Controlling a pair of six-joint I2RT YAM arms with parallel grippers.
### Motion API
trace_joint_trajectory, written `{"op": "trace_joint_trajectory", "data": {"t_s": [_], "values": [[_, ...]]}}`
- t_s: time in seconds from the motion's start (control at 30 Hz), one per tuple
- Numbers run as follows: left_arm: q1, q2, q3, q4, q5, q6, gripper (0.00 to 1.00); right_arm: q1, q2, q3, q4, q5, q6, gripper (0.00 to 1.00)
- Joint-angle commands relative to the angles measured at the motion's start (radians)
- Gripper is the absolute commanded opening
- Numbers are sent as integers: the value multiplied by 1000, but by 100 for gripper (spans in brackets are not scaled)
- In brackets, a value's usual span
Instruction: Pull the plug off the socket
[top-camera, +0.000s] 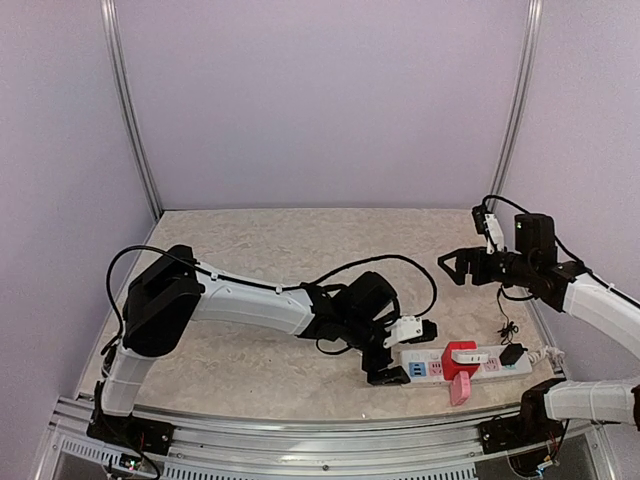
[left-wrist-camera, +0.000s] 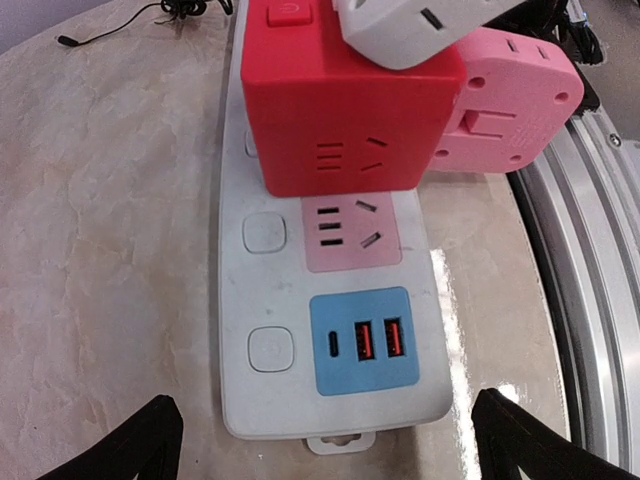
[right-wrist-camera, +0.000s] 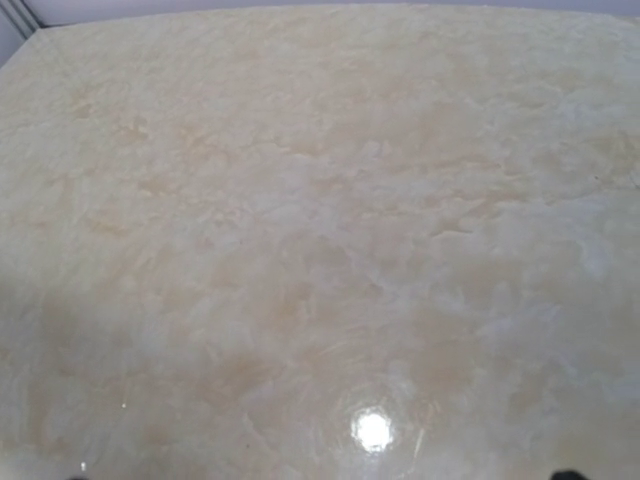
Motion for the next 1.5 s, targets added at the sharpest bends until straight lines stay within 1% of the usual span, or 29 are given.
{"op": "trace_joint_trajectory", "data": {"t_s": [0.0, 0.67, 0.9, 1.07, 1.2, 1.47], "values": [[-30, 39, 24, -4, -55, 2, 99, -9, 12, 22, -24, 20, -2, 100], [-77, 168, 141, -26, -179, -20, 99, -16, -8, 27, -34, 17, -4, 100], [-75, 175, 134, 20, -180, -29, 91, -18, -6, 35, -34, 12, -4, 100], [-66, 170, 129, 36, -150, -54, 82, -19, 0, 37, -30, 2, 0, 100], [-41, 138, 71, 77, -134, -91, 76, -19, -1, 41, -31, -1, 1, 100], [27, 6, -140, 162, -152, -141, 72, -22, 12, 44, -23, -15, 3, 100]]}}
